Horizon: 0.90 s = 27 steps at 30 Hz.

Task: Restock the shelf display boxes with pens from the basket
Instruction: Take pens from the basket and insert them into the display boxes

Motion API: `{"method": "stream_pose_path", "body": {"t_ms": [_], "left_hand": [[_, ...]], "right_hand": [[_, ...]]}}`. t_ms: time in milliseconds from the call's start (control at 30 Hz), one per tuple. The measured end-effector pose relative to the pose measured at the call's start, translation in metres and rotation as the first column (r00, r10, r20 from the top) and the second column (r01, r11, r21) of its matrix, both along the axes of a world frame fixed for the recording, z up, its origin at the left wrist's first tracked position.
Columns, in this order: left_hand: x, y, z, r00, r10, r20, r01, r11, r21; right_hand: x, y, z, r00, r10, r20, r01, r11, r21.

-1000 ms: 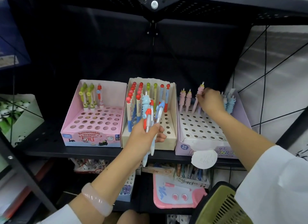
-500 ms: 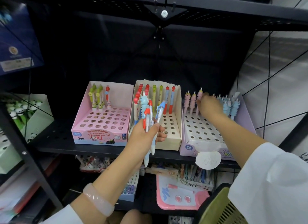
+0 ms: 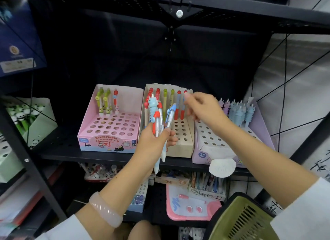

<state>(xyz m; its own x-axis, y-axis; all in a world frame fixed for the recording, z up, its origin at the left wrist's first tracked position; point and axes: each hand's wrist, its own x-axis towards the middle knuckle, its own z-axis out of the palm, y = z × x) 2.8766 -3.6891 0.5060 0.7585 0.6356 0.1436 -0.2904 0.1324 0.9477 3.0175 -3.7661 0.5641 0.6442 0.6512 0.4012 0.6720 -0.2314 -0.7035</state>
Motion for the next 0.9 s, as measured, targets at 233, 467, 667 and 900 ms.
{"method": "stream_pose_path", "body": {"t_ms": [233,467,667,900], "left_hand": [[-0.021,0.016,0.013,0.995,0.088,0.037,-0.092,0.986,0.140],[-0.054,0.065,0.020,0.942,0.335,0.029,-0.335,0.927,0.171],[-0.067,0.099,0.017,0.923,0.384,0.006,-0.375,0.900,0.222],[-0.083,0.130,-0.006,0.951,0.279,-0.135,-0.278,0.960,0.031]], "right_hand": [[-0.052,0.030,0.019,0.962,0.171,-0.214,-0.166,0.985,0.044],[-0.082,0.083,0.034,0.895,0.271,-0.354,-0.210,0.957,0.203],[-0.099,0.126,0.029,0.936,0.239,-0.258,-0.225,0.971,0.084],[-0.057,0.157,0.053,0.995,0.076,0.059,-0.076,0.997,-0.011]]}}
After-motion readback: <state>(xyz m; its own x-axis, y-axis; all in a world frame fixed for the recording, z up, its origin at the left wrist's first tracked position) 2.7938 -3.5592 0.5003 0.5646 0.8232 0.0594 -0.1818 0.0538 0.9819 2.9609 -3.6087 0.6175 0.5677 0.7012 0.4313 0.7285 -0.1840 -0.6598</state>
